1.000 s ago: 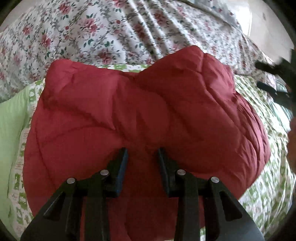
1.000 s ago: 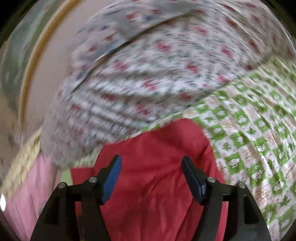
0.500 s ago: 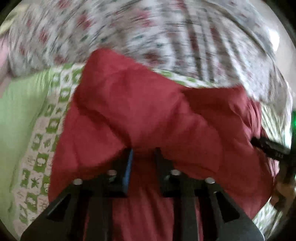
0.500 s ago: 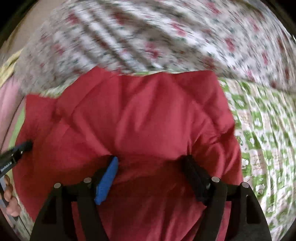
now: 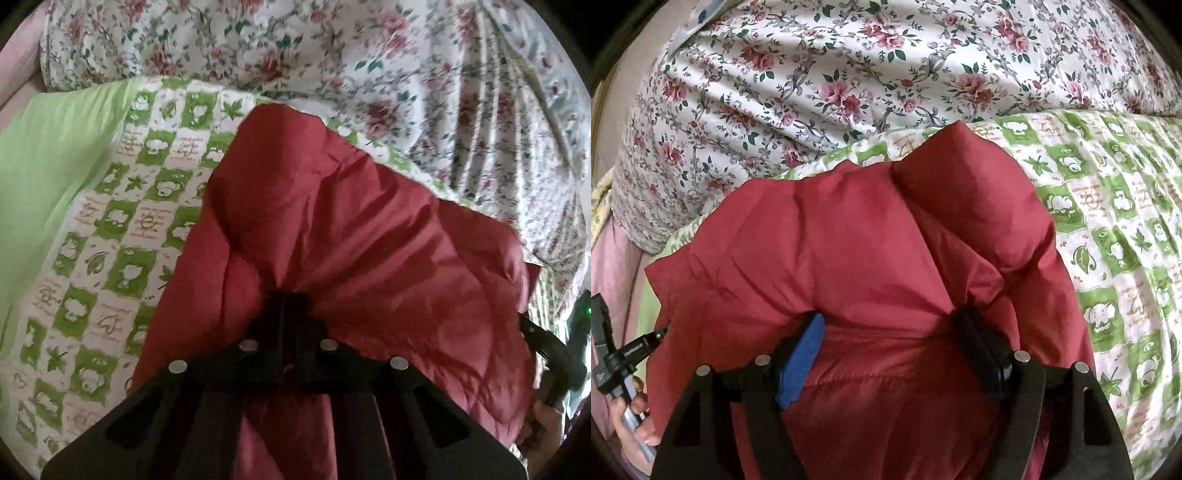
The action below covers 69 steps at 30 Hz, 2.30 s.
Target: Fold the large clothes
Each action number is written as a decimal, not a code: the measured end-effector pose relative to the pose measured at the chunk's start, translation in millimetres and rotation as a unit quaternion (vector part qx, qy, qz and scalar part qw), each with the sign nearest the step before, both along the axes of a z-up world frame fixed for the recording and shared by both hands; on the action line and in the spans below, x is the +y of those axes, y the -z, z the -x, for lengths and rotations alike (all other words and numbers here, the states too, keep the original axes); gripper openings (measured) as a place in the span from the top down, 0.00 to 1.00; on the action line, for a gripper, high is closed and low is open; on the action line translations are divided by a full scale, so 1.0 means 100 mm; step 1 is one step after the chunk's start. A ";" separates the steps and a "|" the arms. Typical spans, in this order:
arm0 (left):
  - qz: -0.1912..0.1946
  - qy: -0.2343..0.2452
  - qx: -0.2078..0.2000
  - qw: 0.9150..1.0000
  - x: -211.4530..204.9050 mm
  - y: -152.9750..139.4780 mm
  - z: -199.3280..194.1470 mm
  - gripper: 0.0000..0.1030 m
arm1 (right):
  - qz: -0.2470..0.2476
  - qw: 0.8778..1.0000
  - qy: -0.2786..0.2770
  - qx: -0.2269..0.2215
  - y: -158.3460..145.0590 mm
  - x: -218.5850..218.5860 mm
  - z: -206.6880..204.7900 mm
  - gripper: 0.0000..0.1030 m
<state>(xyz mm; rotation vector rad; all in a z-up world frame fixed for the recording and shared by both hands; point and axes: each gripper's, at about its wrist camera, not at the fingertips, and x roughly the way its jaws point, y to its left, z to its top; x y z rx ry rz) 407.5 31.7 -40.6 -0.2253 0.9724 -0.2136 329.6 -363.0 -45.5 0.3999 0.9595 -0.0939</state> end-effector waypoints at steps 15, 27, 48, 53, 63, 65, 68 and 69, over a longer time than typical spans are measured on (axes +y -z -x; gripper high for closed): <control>0.030 0.001 -0.033 0.999 0.38 -0.27 0.61 0.90 | 0.028 0.999 0.007 -0.039 -0.38 0.16 0.37 0.24; 0.073 -0.013 -0.024 0.997 0.63 -0.20 0.65 0.59 | 0.014 0.999 0.023 -0.038 -0.52 -0.12 0.88 0.24; 0.229 -0.012 0.058 0.972 0.84 0.42 0.48 0.15 | -0.179 0.982 0.063 0.004 0.17 -0.66 1.07 0.03; 0.262 -0.018 0.082 0.961 0.82 0.62 0.37 0.01 | -0.219 0.974 0.057 0.005 0.31 -0.67 1.03 0.00; 0.265 0.034 0.052 0.962 0.64 0.32 0.50 0.57 | -0.244 0.970 0.012 0.003 0.18 -0.41 0.97 0.54; 0.263 0.040 0.046 0.963 0.65 0.21 0.56 0.60 | -0.238 0.971 0.009 -0.004 0.05 -0.39 1.03 0.60; 0.260 0.052 0.030 0.964 0.66 0.04 0.71 0.60 | -0.225 0.974 -0.001 -0.014 -0.17 -0.31 1.16 0.61; 0.260 0.058 0.026 0.963 0.67 0.00 0.78 0.60 | -0.224 0.974 -0.004 -0.018 -0.23 -0.28 1.22 0.62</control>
